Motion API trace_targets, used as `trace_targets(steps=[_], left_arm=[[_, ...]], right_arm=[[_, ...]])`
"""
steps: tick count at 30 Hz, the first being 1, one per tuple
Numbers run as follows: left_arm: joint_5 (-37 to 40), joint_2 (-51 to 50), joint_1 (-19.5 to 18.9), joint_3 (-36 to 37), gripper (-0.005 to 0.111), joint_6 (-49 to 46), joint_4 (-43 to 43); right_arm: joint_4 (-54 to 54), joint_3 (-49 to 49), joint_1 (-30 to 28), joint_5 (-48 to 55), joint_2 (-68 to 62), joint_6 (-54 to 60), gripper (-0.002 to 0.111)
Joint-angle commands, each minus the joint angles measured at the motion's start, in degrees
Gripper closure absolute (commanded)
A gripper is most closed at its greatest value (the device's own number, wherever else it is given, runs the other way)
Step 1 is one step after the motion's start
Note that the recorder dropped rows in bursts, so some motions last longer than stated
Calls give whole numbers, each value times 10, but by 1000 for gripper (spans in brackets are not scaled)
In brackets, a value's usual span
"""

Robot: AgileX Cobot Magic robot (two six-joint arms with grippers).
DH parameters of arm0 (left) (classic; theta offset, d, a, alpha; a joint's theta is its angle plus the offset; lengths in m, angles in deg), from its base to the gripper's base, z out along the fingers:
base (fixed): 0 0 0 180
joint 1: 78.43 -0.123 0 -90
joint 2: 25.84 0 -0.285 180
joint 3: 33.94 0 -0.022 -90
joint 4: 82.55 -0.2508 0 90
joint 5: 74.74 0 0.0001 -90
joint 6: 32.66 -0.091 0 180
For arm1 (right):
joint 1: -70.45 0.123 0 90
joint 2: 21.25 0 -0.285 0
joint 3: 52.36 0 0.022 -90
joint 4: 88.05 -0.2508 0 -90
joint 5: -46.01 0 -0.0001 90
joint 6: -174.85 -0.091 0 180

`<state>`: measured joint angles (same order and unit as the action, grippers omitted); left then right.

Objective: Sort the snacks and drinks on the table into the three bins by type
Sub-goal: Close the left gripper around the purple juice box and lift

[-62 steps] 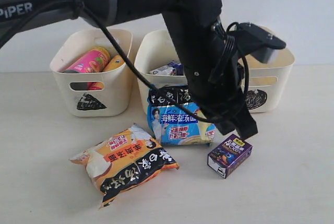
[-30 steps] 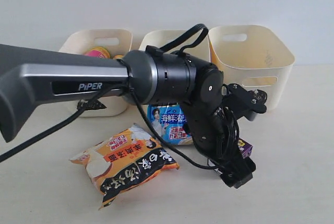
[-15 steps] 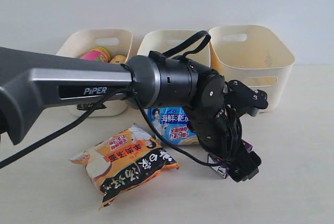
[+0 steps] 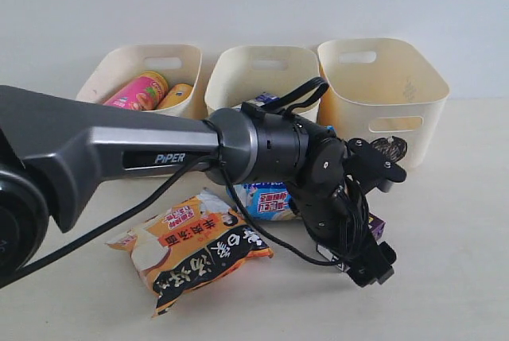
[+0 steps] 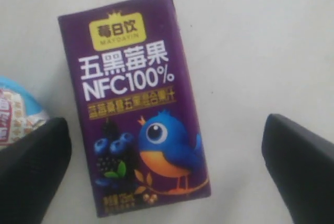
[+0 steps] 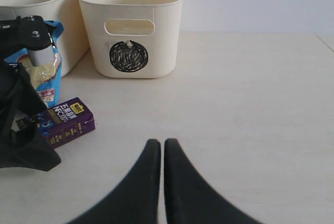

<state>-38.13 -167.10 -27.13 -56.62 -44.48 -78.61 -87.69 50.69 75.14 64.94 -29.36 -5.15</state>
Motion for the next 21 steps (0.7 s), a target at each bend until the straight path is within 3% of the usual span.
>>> trace_targets(steps=[1,5,21], left_arm=[[-20,1,3,-4,26,6,-3],[-22,1,3,-4,37,6,-3],[-23,1,3,-4,37,38,-32]], right_arm=[[1,-3,-1,-5,3,0,108],[1,-3,-1,-5,3,0,108],[1,-3,-1,-5,3,0,108]])
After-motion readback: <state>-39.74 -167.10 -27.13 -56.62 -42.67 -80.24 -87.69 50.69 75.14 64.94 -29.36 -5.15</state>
